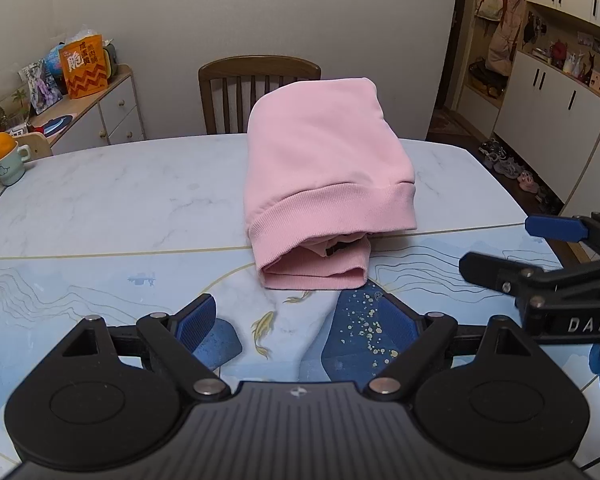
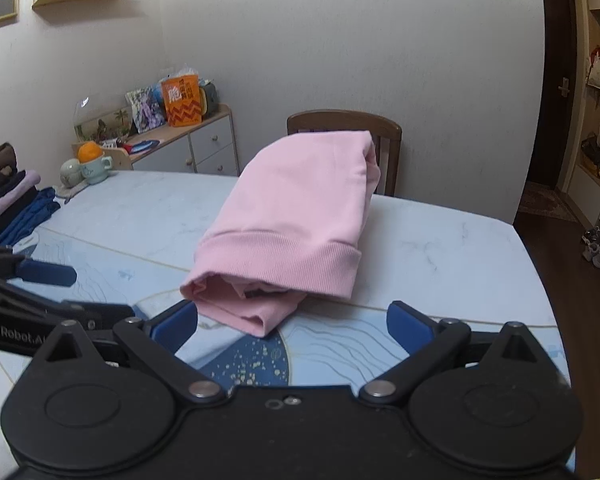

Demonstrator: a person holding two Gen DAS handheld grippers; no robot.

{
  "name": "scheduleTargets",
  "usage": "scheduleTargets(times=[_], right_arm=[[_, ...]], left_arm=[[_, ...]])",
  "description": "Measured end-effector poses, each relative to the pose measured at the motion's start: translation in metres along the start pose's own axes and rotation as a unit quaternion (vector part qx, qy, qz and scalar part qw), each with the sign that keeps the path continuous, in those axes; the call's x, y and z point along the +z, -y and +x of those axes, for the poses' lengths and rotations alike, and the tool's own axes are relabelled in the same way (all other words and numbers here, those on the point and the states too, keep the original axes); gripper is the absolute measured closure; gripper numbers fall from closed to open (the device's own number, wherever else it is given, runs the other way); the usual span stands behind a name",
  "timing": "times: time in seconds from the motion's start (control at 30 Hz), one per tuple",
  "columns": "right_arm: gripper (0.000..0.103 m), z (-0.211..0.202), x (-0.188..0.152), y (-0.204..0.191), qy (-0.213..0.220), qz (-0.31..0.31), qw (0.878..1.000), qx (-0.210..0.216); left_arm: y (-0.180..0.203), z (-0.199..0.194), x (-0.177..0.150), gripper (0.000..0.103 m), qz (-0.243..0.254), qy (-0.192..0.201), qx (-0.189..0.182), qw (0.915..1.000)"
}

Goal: Fold clothes

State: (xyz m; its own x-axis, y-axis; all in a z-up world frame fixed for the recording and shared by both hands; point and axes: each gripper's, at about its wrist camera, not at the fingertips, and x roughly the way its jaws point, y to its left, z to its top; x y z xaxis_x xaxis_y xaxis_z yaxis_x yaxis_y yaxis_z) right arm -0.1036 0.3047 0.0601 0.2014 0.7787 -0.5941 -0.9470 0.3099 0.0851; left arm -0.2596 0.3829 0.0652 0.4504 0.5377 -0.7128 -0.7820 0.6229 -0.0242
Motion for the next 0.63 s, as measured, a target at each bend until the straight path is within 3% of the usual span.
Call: scheduleTargets(times=[0.63], right_arm=[[0.0,0.0016,-0.0107,-0.0011,-0.018,-0.005,1.0,0.002]], left_arm=[[-0.0008,0.0005,-0.0015,0.015,-0.004,-0.001,0.002,1.0]])
